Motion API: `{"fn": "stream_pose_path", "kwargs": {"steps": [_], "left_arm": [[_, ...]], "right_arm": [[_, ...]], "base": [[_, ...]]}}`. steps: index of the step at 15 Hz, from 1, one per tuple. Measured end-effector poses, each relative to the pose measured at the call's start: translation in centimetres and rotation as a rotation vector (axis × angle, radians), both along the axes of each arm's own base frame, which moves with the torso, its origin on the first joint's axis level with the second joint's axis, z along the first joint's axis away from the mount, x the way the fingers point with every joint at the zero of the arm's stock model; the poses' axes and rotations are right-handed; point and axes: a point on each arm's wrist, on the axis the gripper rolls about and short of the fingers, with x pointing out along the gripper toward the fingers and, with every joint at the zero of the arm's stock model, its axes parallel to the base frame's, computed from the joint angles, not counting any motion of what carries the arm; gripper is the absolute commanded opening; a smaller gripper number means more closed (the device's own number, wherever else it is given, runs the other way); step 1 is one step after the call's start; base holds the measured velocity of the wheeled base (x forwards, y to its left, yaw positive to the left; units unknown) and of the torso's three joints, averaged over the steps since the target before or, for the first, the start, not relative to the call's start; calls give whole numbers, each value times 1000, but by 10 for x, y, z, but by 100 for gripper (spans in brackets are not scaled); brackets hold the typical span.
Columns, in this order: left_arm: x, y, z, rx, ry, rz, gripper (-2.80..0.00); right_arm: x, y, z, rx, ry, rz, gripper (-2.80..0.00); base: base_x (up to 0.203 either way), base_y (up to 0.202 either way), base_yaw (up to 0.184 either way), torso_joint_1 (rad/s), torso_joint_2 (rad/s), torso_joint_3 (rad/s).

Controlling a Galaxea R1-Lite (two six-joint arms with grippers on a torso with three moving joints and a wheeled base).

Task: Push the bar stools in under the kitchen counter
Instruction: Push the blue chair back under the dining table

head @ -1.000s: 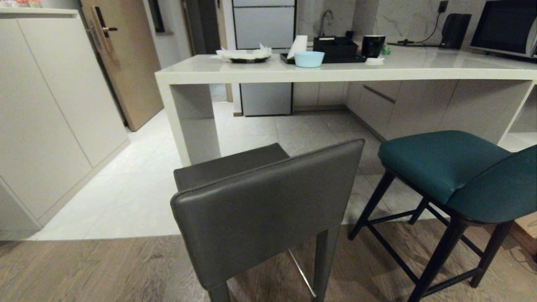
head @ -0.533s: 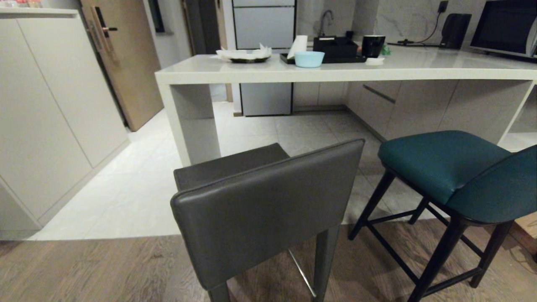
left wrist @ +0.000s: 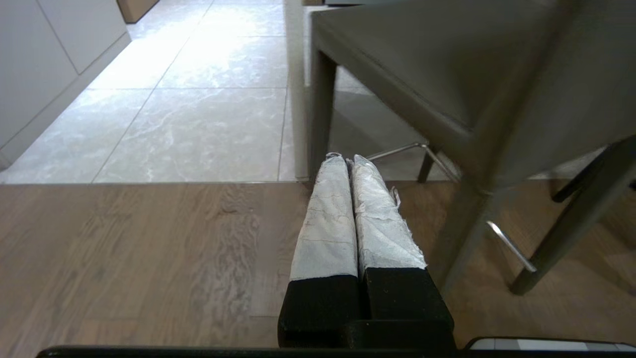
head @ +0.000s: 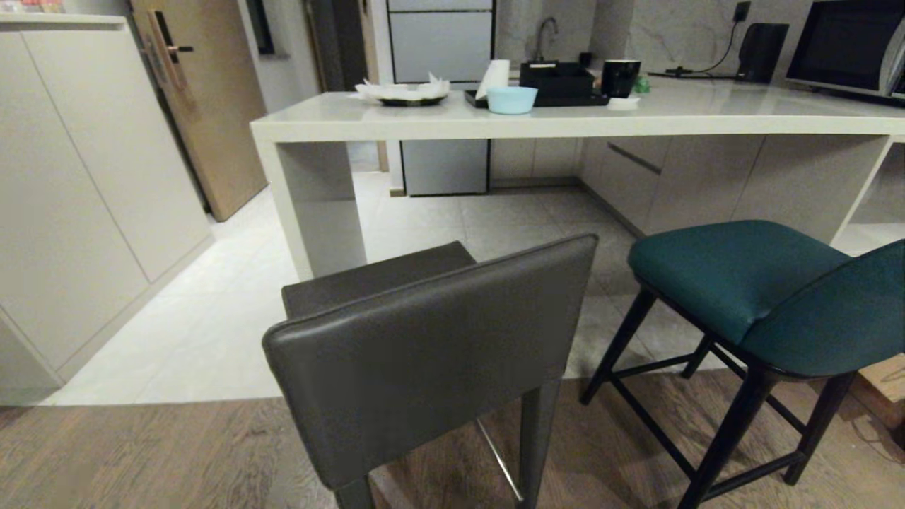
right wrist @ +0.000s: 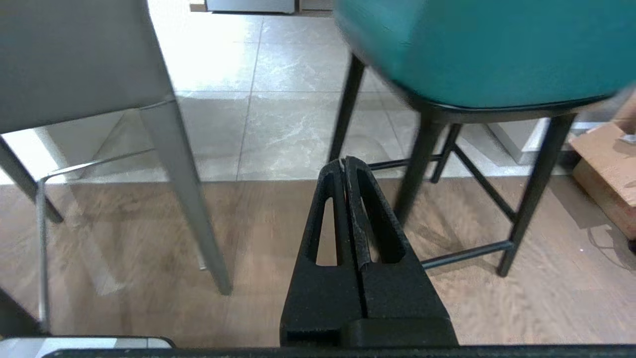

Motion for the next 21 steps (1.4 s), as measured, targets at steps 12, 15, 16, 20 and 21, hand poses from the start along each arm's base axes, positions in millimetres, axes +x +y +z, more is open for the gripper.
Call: {"fn": "stream_pose_path", "kwargs": {"steps": [12, 15, 16, 20, 21], "left_arm": [[0, 0, 0, -2, 0, 0, -280], [0, 0, 0, -2, 0, 0, -280], [0, 0, 0, -2, 0, 0, -280], [0, 0, 0, -2, 0, 0, -280], [0, 0, 0, -2, 0, 0, -280]], "right_arm": [[0, 0, 0, 18, 1, -1, -280], [0, 0, 0, 19, 0, -1, -280], [0, 0, 0, 20, 0, -1, -280], [0, 0, 0, 20, 1, -1, -280], [0, 0, 0, 20, 0, -1, -280]], "base": [[0, -196, 3, 2, 3, 3], [0, -196, 2, 0, 2, 4], [0, -196, -4, 1, 2, 2], [0, -196, 4, 0, 4, 2], [0, -195, 3, 6, 7, 2]]}}
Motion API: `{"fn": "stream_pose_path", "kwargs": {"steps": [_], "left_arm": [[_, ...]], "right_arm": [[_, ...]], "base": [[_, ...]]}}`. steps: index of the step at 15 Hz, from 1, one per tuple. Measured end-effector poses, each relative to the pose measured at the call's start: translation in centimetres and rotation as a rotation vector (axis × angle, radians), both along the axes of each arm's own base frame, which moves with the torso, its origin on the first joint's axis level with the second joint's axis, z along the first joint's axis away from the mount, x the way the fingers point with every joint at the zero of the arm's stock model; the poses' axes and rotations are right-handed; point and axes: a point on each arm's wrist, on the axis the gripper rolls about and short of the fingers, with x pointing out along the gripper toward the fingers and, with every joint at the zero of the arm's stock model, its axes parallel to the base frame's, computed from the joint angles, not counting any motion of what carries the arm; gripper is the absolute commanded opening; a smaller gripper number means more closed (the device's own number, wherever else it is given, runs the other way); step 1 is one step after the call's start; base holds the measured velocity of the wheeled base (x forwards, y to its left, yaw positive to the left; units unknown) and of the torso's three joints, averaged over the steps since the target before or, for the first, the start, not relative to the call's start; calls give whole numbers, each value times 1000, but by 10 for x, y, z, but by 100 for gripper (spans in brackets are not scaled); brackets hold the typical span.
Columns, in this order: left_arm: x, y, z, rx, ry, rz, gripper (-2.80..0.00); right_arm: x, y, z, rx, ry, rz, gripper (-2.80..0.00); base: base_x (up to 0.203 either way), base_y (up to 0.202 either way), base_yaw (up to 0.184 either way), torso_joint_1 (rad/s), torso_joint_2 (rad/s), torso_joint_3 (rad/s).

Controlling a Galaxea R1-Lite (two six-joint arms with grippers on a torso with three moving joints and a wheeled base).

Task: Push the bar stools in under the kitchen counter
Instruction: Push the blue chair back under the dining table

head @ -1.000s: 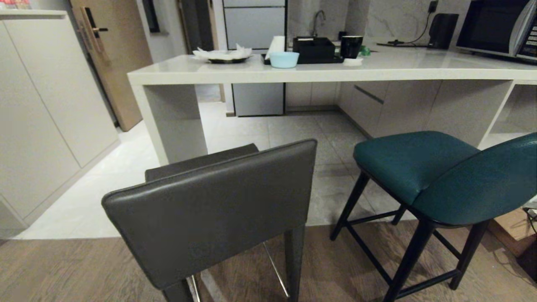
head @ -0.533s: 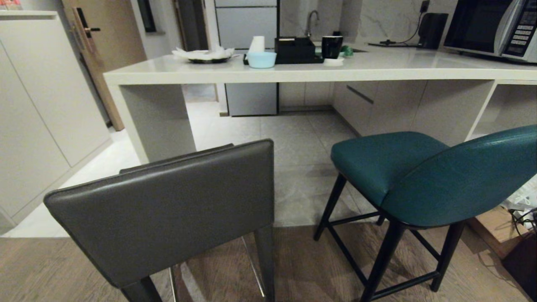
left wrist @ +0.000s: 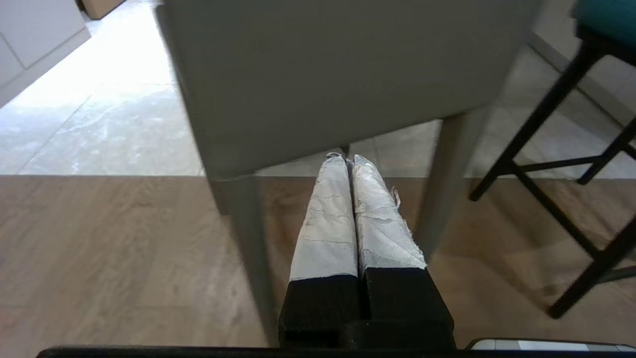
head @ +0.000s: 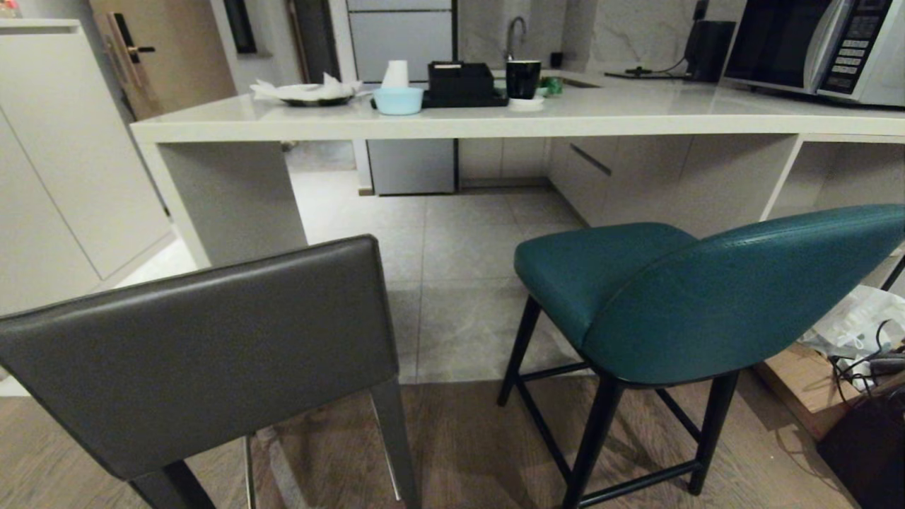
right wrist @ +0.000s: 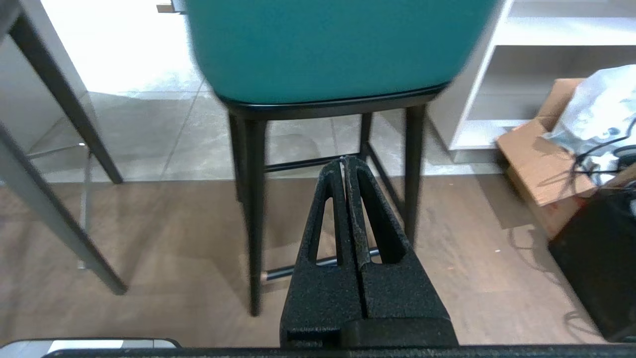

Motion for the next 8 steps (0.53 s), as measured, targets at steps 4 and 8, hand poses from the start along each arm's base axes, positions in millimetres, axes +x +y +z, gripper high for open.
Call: {"fn": "stream_pose_path", "kwargs": {"steps": [4, 8], "left_arm": [[0, 0, 0, 0, 0, 0, -280], [0, 0, 0, 0, 0, 0, -280]], "right_arm": [[0, 0, 0, 1, 0, -1, -280], [0, 0, 0, 7, 0, -2, -280]], "base": [[0, -195, 2, 4, 3, 4], [0, -196, 1, 1, 1, 4]]}}
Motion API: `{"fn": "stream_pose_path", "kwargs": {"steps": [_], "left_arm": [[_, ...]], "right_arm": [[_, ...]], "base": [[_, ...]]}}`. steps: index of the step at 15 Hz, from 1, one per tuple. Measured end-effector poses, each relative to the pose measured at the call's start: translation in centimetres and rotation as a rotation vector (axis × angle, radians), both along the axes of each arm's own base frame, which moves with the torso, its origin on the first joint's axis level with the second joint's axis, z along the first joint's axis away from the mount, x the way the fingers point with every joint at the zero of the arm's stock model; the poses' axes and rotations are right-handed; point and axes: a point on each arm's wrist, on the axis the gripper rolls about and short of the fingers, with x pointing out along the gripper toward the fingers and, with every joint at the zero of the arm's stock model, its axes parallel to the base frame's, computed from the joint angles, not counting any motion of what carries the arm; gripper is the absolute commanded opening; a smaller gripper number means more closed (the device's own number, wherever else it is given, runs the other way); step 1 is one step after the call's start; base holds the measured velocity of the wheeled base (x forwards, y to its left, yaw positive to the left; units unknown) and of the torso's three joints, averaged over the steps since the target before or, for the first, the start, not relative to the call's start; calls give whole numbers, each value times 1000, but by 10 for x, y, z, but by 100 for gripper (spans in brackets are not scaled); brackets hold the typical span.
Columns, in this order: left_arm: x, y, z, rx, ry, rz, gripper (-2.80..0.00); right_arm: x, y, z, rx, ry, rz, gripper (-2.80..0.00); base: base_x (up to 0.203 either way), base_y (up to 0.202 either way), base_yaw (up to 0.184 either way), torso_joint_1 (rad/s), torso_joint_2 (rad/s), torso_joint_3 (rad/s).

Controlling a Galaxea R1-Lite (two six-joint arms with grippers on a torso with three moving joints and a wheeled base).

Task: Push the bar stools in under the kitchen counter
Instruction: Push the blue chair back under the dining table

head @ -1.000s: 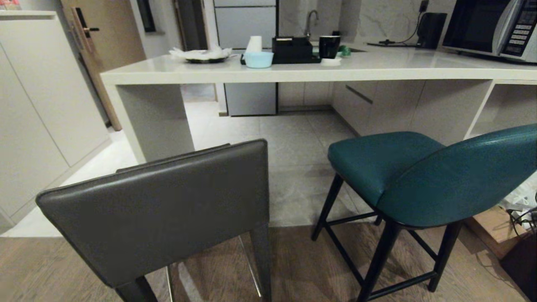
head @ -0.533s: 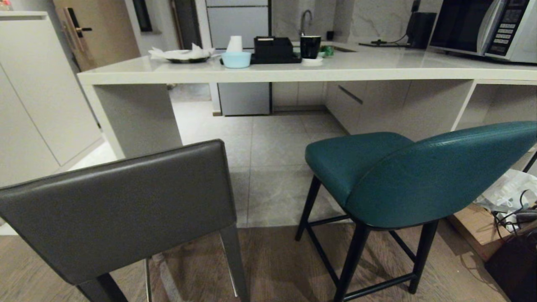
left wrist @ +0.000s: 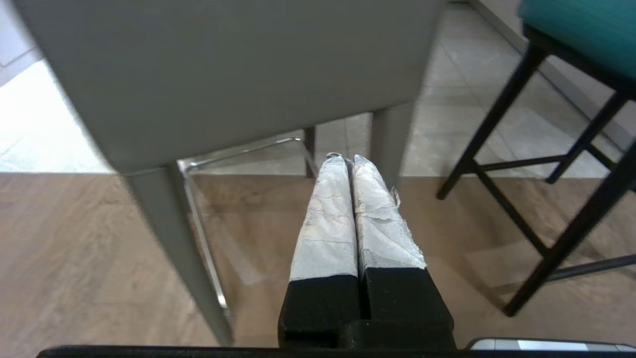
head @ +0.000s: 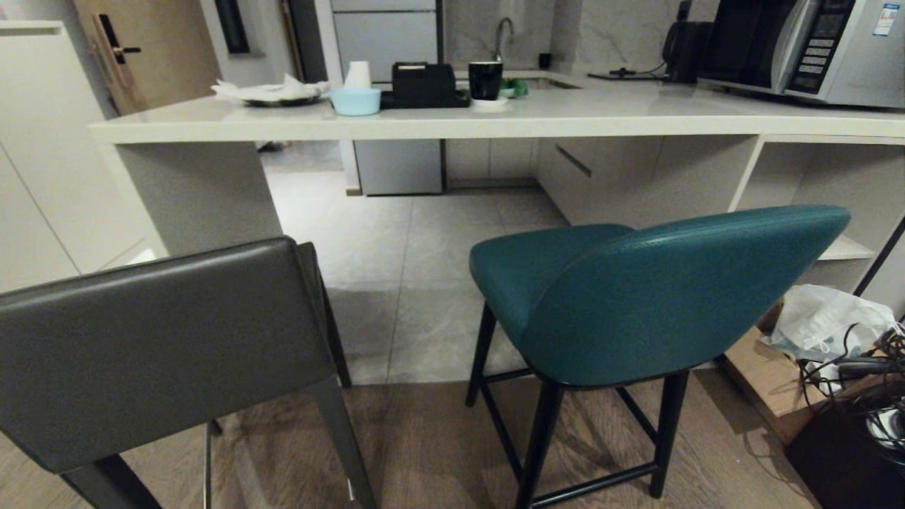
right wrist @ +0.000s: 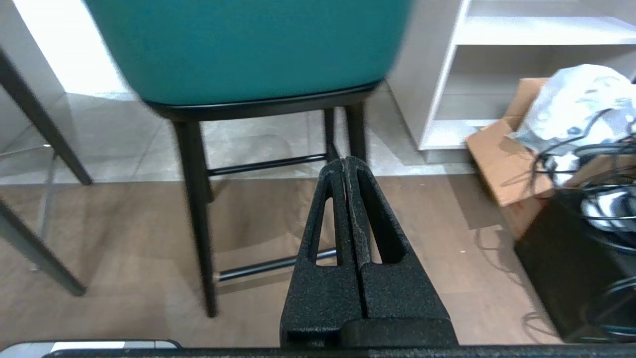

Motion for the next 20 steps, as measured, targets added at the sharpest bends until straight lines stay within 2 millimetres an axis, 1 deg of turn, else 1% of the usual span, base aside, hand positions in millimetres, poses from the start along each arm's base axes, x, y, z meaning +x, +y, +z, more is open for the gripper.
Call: {"fn": "stream_pose_path", "kwargs": {"steps": [16, 18, 20], "left_arm": [[0, 0, 0, 0, 0, 0, -280], [0, 0, 0, 0, 0, 0, -280], [0, 0, 0, 0, 0, 0, -280]], "right_arm": [[0, 0, 0, 1, 0, 1, -280], [0, 0, 0, -1, 0, 2, -280], [0, 0, 0, -1, 0, 1, -280]], "base": [[0, -195, 3, 2, 1, 2], [0, -85, 2, 2, 4, 3], [0, 0, 0, 0, 0, 0]]}}
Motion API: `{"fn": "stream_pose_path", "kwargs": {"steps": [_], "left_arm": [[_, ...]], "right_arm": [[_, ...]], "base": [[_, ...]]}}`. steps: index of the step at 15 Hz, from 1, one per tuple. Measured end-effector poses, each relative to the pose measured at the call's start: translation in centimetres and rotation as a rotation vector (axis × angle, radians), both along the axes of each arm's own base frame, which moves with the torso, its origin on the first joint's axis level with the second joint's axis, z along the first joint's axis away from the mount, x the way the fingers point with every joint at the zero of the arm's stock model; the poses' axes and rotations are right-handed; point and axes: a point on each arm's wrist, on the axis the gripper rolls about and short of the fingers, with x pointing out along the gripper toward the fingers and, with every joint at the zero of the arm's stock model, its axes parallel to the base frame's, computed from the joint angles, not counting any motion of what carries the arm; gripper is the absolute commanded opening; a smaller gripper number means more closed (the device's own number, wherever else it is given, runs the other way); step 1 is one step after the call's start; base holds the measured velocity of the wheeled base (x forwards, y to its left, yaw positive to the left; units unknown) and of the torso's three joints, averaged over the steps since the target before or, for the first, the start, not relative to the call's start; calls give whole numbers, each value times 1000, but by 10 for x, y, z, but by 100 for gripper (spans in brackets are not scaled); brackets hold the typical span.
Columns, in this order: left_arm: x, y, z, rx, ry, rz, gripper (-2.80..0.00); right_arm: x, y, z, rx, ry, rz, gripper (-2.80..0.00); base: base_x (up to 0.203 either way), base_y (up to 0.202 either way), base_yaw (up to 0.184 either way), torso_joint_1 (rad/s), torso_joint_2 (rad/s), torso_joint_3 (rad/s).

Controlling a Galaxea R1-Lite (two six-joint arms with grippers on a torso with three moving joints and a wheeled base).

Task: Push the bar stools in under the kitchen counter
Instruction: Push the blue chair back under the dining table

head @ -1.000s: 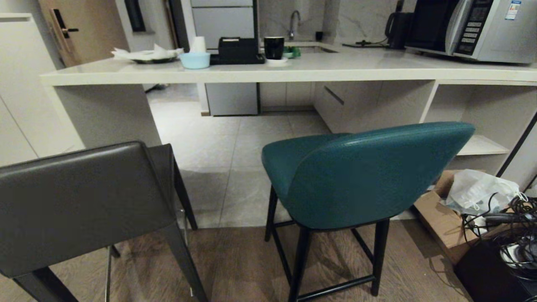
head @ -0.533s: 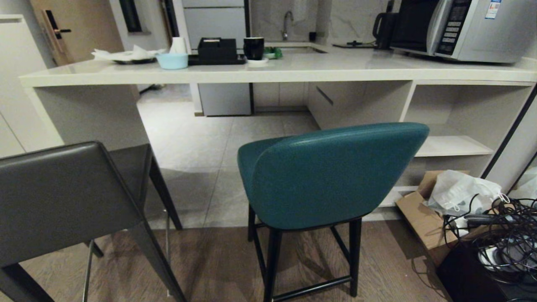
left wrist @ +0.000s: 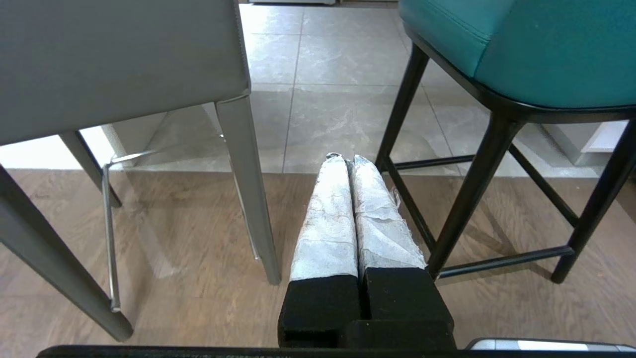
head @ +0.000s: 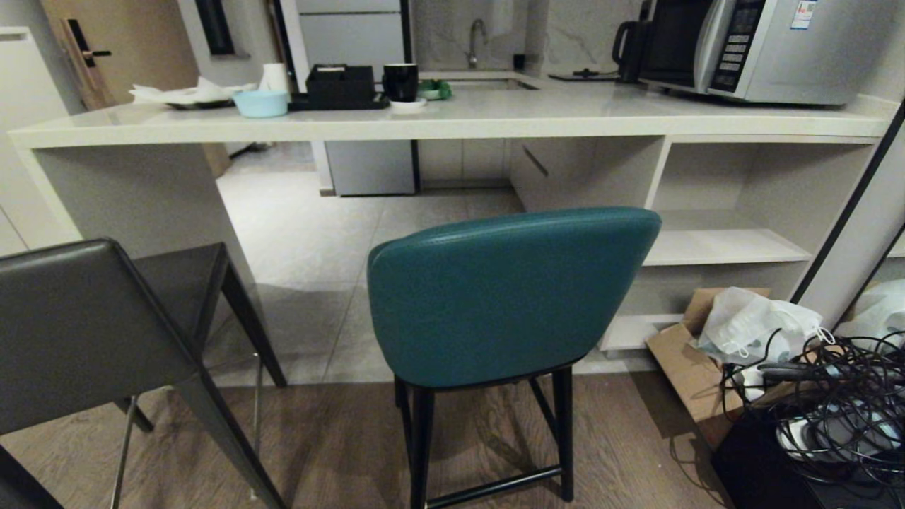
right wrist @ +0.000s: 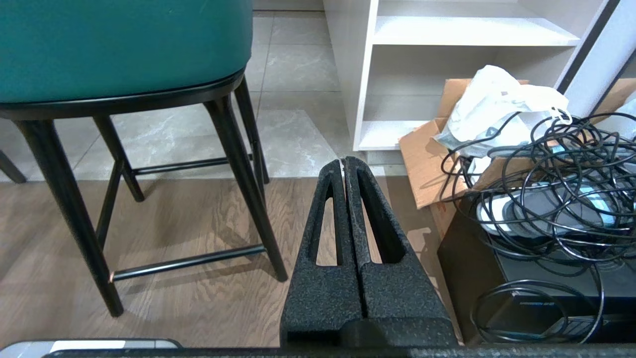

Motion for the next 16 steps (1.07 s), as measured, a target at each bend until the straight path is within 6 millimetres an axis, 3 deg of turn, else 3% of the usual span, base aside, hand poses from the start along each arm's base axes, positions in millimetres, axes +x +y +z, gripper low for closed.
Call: {"fn": "stream_pose_path", "kwargs": {"steps": [9, 11, 13, 16], "left_arm": [[0, 0, 1, 23, 2, -4, -280], [-4, 0, 22, 20, -45, -17, -280], [0, -1, 53, -5, -73, -28, -280], [35, -1, 99, -26, -76, -40, -280]], "right_arm": [[0, 0, 0, -16, 3, 10, -280], [-3, 1, 8, -32, -2, 25, -280], [-6, 1, 30, -10, -31, 48, -280], [2, 2, 70, 30, -49, 81, -280]], "base": [[0, 0, 0, 0, 0, 0], [0, 0, 0, 0, 0, 0], [0, 0, 0, 0, 0, 0], [0, 0, 0, 0, 0, 0]]}}
